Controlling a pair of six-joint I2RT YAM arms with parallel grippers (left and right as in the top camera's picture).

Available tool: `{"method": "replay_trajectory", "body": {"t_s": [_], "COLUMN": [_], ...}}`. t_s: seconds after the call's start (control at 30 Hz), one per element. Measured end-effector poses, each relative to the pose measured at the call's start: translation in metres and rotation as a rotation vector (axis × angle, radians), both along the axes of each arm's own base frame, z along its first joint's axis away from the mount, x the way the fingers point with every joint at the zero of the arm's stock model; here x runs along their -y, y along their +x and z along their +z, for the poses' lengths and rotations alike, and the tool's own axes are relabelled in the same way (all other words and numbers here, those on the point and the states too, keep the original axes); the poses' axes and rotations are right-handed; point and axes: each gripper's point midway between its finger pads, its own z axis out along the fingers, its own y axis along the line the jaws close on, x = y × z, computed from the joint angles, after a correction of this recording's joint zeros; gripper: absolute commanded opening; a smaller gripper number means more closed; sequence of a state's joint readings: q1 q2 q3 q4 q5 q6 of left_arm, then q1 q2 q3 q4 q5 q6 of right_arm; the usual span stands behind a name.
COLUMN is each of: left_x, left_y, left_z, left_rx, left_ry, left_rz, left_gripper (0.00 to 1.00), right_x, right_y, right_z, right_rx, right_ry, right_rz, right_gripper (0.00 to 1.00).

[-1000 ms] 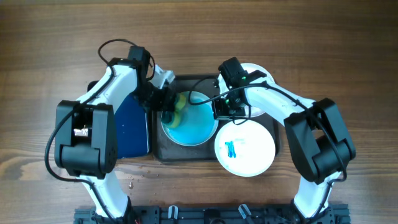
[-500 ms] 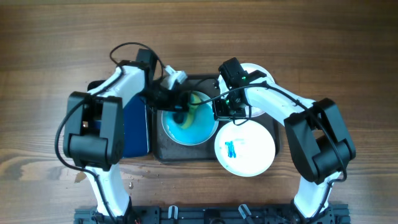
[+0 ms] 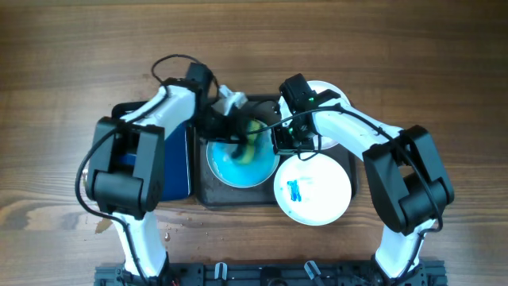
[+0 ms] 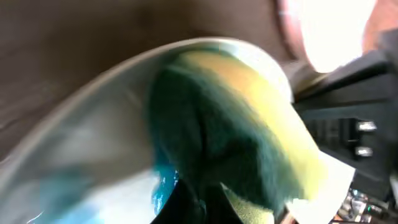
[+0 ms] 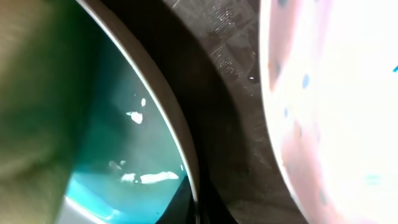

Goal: Clean dirty plates on tray and stack at the side
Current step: 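Scrub the plate with the sponge while the right gripper holds the rim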

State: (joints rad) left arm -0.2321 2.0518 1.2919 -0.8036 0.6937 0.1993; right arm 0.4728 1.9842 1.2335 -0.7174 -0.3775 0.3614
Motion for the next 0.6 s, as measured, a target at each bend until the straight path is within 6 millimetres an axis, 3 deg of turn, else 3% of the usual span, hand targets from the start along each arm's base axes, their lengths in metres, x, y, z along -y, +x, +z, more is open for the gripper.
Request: {"method": "replay_trajectory", "body": {"t_s": [0.13, 0.33, 0.5, 0.6], "left_x": [-0.034, -0.068, -0.082, -0.083], "left_y": [0.003, 0.008, 0.008, 0.007], "left_z": [-0.009, -0.013, -0.011, -0.010], "left_rx": [-0.074, -0.211, -0.246, -0.227], "left_ry": [0.118, 0.330, 0.428, 0.458], "left_rz": [0.122, 0.413, 0.552, 0.548], "left_gripper": [0.04, 0.04, 0.04, 0.04], "right_x": [0.000, -0.005, -0.012, -0.013], "right_y": [0.000, 0.002, 0.002, 0.002], "right_z": [0.000, 0.001, 0.002, 0.003], "right_rx": [0.003, 0.024, 0.034, 0.034], "right_ry": [0.001, 0.015, 0.033, 0.040], "right_rz": [0.004, 0.025, 0.037, 0.039], "right_gripper": [0.04, 0.04, 0.04, 0.04]}}
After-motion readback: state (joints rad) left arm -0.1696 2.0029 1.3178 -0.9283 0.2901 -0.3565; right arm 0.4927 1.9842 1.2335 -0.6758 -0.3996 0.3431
